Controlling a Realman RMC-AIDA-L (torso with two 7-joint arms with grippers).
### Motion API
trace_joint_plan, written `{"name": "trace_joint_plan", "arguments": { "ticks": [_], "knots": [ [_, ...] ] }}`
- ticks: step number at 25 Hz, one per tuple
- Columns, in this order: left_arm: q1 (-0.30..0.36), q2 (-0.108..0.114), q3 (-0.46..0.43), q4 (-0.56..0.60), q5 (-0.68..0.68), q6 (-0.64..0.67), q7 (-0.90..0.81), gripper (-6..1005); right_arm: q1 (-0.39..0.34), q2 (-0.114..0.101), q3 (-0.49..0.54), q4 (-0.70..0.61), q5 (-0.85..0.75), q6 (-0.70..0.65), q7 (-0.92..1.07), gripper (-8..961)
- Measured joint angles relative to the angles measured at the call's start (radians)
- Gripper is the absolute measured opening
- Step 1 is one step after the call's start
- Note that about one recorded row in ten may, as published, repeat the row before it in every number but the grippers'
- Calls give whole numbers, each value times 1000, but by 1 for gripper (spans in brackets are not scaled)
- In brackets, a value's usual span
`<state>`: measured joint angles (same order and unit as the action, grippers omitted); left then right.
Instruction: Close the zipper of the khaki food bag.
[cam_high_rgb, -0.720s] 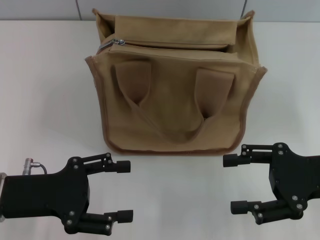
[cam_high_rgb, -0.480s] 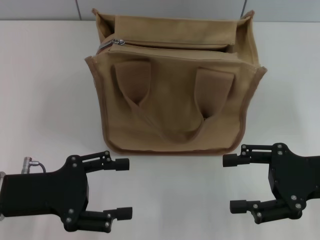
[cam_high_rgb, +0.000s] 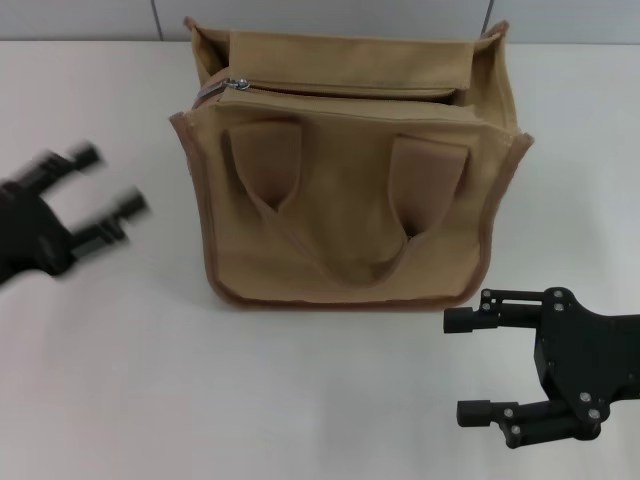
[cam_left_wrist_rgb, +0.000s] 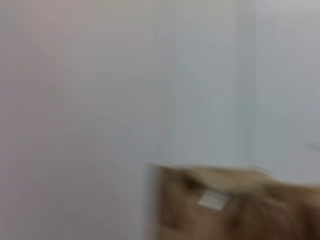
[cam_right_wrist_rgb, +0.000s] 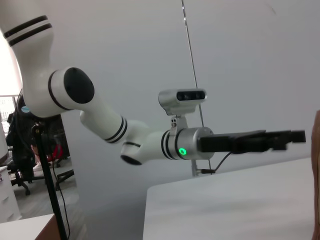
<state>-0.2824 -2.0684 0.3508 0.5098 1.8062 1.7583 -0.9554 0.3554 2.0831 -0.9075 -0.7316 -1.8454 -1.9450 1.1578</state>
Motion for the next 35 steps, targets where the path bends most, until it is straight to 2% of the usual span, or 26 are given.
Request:
{"name": "trace_joint_plan", "arguments": {
  "ticks": [2,4,10,15,22,30,35],
  "knots": [
    [-7,-1,-84,-23,-10,-53,3,840,2,0,0,10,2,0,-12,776],
    [-19,-2,-106,-38,-8,-112,1,840,5,1,0,21,3,0,-24,776],
    [-65,-4,-42,-78,-1,-192,-4,840,14,2,-1,49,5,0,-33,776],
    [-121,-6,60,-111,-6,-203,6,841,6,1,-1,55,15,0,-38,776],
    [-166,-9,63,-148,-56,-205,8,841,4,0,5,76,16,0,-48,776],
    [-169,-11,61,-160,-115,-218,10,841,-1,-1,38,103,16,-12,-73,776],
    [-165,-10,61,-195,-149,-231,70,840,-1,-1,46,109,16,-12,-83,776]
  ]
}}
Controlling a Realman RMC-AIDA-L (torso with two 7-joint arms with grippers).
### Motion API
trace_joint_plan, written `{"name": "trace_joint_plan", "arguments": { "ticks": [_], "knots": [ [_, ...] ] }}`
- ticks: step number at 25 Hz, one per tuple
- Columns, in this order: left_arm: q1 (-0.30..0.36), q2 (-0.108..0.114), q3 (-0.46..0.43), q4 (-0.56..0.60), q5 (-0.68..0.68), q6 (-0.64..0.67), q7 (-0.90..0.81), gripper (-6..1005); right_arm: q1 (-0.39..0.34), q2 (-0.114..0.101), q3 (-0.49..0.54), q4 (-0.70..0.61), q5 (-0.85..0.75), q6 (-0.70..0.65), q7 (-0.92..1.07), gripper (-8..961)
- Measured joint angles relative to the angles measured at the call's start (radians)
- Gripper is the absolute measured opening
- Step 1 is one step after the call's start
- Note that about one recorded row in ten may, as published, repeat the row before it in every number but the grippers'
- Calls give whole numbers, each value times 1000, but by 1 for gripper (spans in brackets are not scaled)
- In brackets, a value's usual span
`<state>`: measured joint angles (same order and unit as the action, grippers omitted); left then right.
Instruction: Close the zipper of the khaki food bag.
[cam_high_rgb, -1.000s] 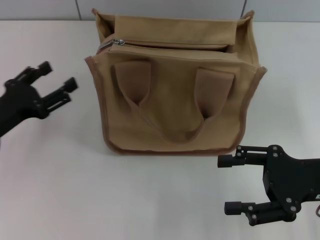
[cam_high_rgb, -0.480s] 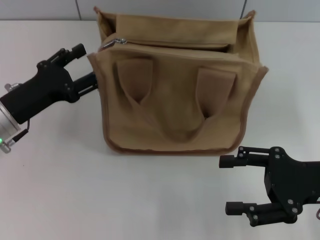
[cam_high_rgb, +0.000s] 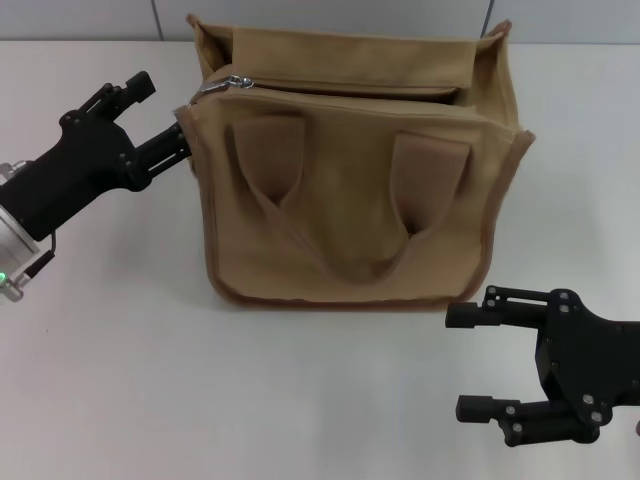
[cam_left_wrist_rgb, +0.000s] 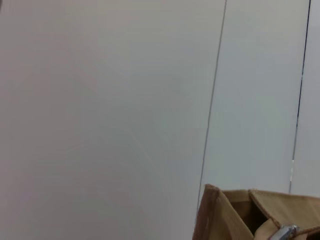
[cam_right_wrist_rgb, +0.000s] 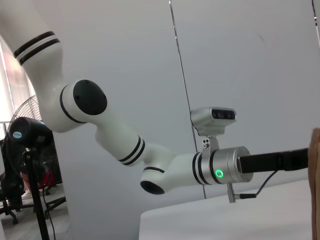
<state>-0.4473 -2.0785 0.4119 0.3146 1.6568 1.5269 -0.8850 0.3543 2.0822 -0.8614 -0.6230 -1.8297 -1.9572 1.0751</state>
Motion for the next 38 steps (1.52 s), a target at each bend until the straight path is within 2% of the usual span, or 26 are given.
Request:
{"name": "trace_joint_plan", "arguments": {
  "ticks": [18,26,29,33,34,38],
  "knots": [
    [-16,0,24,-84,-53,-37,99,841,2,0,2,25,9,-1,-14,776],
    [27,8,128,-26,-34,67,97,840,0,-1,3,26,11,7,-16,776],
    [26,6,134,-18,-35,73,97,835,3,-1,4,26,12,8,-17,776],
    [9,0,127,-29,-58,37,97,828,11,0,4,28,12,9,-27,776],
    [-6,-1,126,-50,-101,-12,96,826,11,0,4,28,12,9,-28,776],
    [-23,-1,126,-63,-148,-56,97,820,10,1,4,28,12,9,-29,776]
  ]
}}
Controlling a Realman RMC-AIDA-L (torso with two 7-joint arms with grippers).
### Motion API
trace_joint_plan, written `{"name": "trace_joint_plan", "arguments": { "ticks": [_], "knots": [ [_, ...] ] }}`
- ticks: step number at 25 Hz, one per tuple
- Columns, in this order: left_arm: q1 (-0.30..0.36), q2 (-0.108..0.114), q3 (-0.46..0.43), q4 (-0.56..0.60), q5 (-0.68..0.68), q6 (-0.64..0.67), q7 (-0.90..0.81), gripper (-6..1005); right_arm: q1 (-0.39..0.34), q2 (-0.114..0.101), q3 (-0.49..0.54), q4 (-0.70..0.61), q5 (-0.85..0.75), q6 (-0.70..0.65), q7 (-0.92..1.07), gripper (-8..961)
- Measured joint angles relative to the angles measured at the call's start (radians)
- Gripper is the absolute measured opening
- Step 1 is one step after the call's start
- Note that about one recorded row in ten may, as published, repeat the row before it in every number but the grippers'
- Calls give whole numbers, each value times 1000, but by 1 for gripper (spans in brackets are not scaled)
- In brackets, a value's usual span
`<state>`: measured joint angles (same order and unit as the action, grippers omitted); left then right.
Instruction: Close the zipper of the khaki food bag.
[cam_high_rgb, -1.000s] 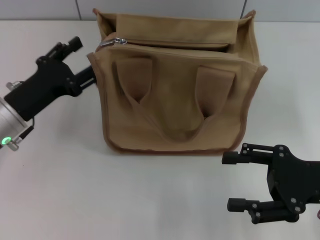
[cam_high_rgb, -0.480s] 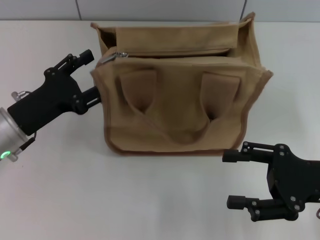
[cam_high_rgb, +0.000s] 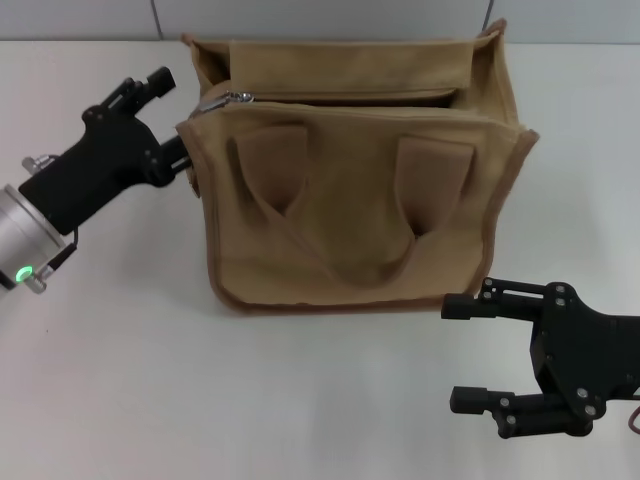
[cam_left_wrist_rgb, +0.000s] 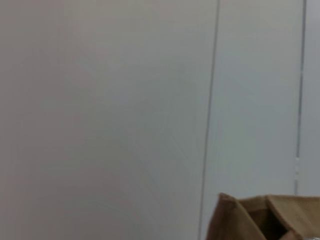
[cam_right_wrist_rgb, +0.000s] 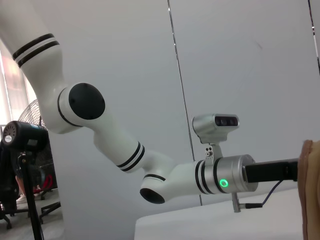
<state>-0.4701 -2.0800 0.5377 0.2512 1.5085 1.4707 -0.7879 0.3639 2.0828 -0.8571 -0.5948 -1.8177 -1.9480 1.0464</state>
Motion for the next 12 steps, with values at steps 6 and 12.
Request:
{"name": "trace_joint_plan", "arguments": {
  "ticks": [6,12],
  "knots": [
    [-15,0,1,-3,-24,-26,7,809,0,0,31,22,0,2,-2,776],
    [-20,0,1,-2,-55,-26,8,799,3,-1,58,27,0,1,-3,776]
  ]
}}
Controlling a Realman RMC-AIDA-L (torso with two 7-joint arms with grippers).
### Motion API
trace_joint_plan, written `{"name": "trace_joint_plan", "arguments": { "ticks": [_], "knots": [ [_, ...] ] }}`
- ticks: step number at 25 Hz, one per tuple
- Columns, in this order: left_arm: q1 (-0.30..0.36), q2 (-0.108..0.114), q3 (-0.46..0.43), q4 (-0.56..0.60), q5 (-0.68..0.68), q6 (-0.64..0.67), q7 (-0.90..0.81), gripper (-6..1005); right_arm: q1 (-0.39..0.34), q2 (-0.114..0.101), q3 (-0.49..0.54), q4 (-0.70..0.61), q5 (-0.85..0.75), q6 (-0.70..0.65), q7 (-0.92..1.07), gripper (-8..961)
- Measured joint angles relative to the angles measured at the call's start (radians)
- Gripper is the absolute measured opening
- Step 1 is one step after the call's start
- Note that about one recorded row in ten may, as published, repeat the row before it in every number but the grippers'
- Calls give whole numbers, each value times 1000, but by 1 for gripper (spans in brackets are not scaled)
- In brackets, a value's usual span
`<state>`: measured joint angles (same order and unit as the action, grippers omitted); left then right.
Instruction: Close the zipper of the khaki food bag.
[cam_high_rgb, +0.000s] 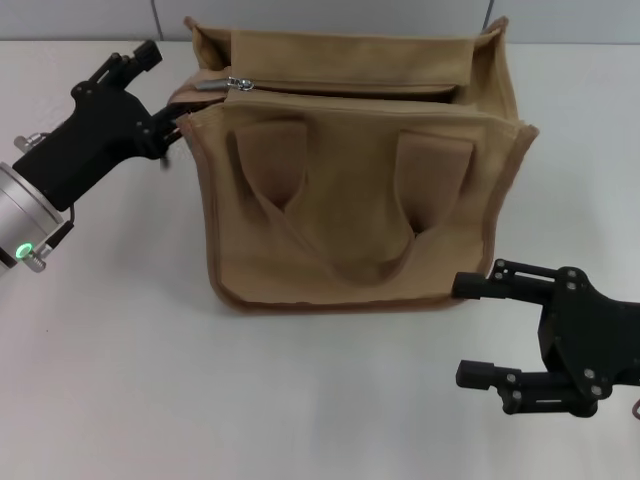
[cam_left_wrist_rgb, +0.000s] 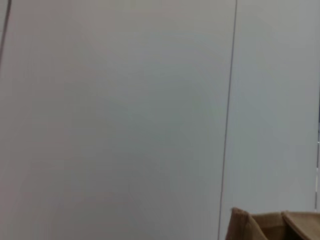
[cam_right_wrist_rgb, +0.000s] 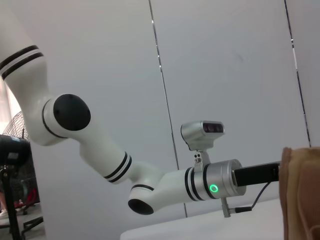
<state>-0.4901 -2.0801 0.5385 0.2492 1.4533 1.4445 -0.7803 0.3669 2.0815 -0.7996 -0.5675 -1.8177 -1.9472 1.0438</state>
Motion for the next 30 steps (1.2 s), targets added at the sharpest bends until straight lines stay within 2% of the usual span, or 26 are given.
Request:
{"name": "trace_joint_plan", "arguments": {
  "ticks": [5,9,11,12,14,16,19,30],
  "knots": [
    [-1,0,0,-1,-8,6,0,791,2,1,43,0,44,-27,-1,776],
    [-11,0,2,-10,-11,45,-1,784,-4,0,47,0,194,-39,14,776],
    [-13,0,2,-14,-11,53,2,781,20,0,47,-10,291,1,73,776],
    [-17,0,2,-18,-11,68,7,779,20,0,47,-10,291,1,73,776],
    [-17,0,2,-18,-11,68,7,715,51,-1,46,-24,316,41,129,776],
    [-39,0,5,-20,-12,110,9,652,119,-3,34,-64,318,117,238,776],
    [-51,0,3,-33,-12,115,9,573,166,-3,21,-83,309,185,287,776],
    [-48,0,-8,-69,-25,105,39,312,187,2,2,-78,313,252,286,775]
  ]
}}
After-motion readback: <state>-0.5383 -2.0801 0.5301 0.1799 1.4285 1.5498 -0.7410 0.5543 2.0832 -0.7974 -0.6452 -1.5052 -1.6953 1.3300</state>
